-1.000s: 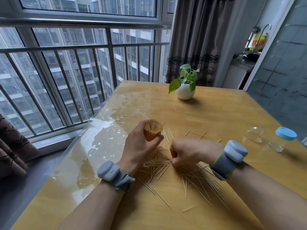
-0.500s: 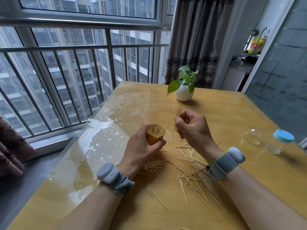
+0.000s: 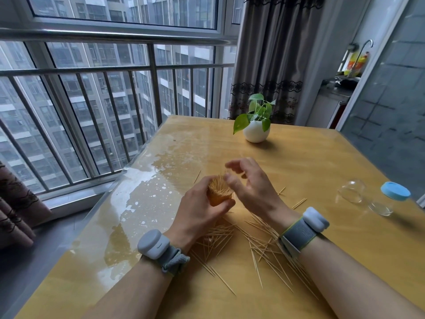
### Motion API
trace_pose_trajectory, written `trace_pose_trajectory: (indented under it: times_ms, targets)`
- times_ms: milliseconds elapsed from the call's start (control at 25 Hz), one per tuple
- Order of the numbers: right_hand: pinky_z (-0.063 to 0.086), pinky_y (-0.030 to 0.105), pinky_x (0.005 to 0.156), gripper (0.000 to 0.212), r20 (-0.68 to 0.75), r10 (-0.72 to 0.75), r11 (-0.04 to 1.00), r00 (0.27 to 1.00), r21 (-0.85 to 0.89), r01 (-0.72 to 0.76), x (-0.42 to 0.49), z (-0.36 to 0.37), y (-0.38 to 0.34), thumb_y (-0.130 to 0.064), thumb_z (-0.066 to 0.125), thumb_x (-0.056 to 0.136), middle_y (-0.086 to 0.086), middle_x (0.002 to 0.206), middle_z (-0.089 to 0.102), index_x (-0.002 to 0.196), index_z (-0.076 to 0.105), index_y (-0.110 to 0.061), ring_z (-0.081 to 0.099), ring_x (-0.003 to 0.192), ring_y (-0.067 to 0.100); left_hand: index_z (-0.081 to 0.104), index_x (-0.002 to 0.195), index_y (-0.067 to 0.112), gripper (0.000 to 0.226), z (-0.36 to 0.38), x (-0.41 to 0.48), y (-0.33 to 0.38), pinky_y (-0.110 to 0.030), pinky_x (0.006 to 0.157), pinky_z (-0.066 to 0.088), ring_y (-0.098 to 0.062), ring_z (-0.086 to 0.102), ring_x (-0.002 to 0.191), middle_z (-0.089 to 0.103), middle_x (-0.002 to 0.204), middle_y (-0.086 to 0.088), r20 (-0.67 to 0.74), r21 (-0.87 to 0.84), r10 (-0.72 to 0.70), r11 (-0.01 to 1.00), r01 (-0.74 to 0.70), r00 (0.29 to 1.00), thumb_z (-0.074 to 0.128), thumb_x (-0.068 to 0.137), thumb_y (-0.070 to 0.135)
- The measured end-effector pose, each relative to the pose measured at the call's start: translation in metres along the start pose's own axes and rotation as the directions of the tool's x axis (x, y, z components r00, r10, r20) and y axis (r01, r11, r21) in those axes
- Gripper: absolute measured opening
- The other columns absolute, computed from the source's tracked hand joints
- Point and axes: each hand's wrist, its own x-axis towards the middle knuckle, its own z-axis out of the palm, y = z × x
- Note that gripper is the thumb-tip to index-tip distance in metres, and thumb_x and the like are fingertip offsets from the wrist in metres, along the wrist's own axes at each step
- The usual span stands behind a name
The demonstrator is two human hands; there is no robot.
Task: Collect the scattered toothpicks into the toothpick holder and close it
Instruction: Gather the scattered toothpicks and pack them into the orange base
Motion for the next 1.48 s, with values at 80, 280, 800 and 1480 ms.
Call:
trace_pose_trajectory:
  times_ms: [80, 280, 800, 1480]
  targets:
    - [0.041, 0.019, 0.096, 0.06, 0.009, 0.006, 1.0, 1.0, 0.0, -0.006, 0.008, -0.007, -0.007, -0.057, 0.042, 0.09, 0.0, 0.126, 0.055, 0.131, 0.054, -0.015, 0.05, 0.116, 0.005, 0.059, 0.121, 0.03, 0.055, 0.002, 0.0, 0.001, -0.02, 0.074, 0.051, -0.002, 0.065, 0.083, 0.069, 0.095, 0.012, 0.038, 0.025, 0.028, 0.999, -0.029, 0.999, 0.077, 0.072, 0.049]
    - [0.023, 0.04, 0.118, 0.084, 0.402, 0.143, 0.961, 0.904, -0.276, -0.029, 0.022, 0.005, -0.026, -0.066, 0.019, 0.091, 0.01, 0.157, 0.034, 0.152, 0.03, -0.009, 0.029, 0.145, 0.023, 0.066, 0.102, 0.021, 0.04, 0.004, -0.004, 0.006, -0.026, 0.064, 0.051, -0.006, 0.062, 0.074, 0.069, 0.086, 0.008, 0.131, -0.003, 0.098, 0.995, -0.099, 0.987, 0.075, 0.073, 0.048]
    - [0.036, 0.023, 0.073, 0.062, 0.684, -0.103, 0.88, 0.722, -0.276, 0.387, -0.098, -0.058, -0.026, -0.071, 0.073, 0.064, -0.01, 0.094, 0.046, 0.094, 0.048, -0.023, 0.039, 0.084, 0.006, 0.063, 0.117, 0.027, 0.054, 0.006, -0.003, 0.01, -0.03, 0.078, 0.054, -0.005, 0.066, 0.085, 0.07, 0.097, 0.011, 0.047, 0.042, 0.082, 0.996, -0.084, 0.996, 0.073, 0.068, 0.05]
    - [0.042, 0.031, 0.075, 0.057, 0.424, -0.094, 0.87, 0.901, -0.404, 0.281, -0.076, -0.045, 0.028, -0.076, 0.055, 0.08, -0.005, 0.091, 0.052, 0.092, 0.055, -0.02, 0.046, 0.084, 0.012, 0.061, 0.121, 0.025, 0.055, 0.006, -0.004, 0.008, -0.026, 0.079, 0.051, -0.009, 0.064, 0.087, 0.07, 0.098, 0.01, 0.03, 0.061, 0.046, 0.997, -0.048, 0.998, 0.077, 0.072, 0.045]
